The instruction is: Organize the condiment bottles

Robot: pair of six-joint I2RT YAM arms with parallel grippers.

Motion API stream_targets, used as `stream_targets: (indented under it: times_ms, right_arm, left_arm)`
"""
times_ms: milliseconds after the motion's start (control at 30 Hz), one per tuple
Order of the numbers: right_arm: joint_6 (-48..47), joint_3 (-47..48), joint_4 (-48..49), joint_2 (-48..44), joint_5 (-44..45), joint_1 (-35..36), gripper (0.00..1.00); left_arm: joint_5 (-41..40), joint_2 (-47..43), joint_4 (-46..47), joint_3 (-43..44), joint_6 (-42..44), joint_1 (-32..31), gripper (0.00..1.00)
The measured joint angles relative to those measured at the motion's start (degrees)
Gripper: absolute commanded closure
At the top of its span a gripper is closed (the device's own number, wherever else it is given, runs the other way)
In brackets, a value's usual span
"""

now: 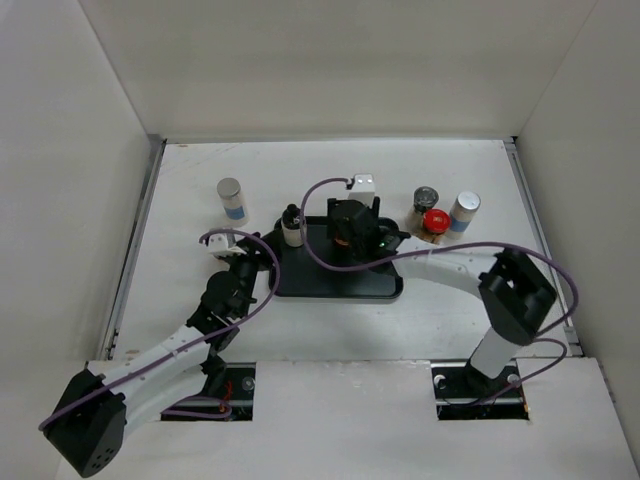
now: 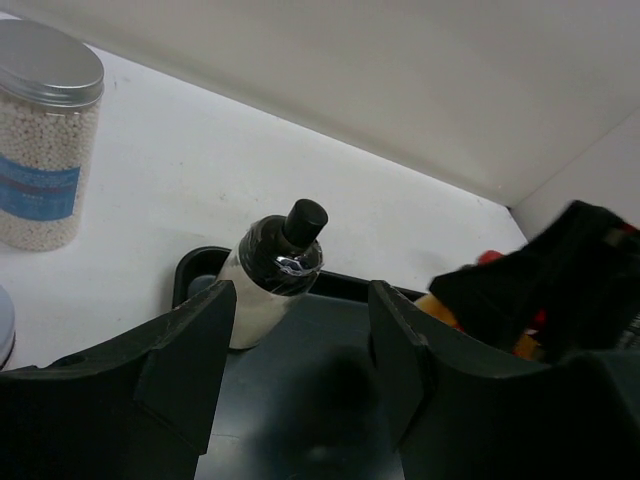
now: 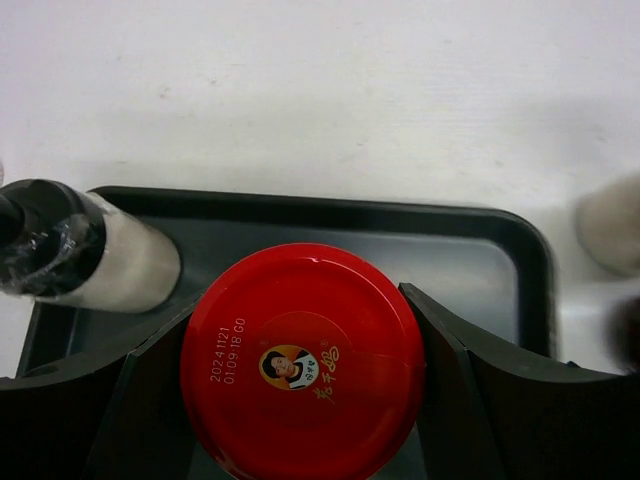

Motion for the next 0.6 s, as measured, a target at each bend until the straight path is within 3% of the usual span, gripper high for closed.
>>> stream_targets:
  times_ms: [167,367,600]
  right_arm:
    - [-2.4,7.5,2.5,10.2,-2.5,0.0,0.44]
    - [-4.0,12.3,4.0,16.1,-3.3,0.0,0.41]
    - [-4.6,13.3,6.2,17.4,-3.3,0.0,0.13]
  left_arm:
    - [0.0,0.0,-0.1,-0.1,-0.4,0.2,0.46]
    - [0.0,0.1,0.0,-0.3,-0.8,0.2,0.46]
    - [0.0,1.0,0.0,-0.3,-1.1,0.4,0.46]
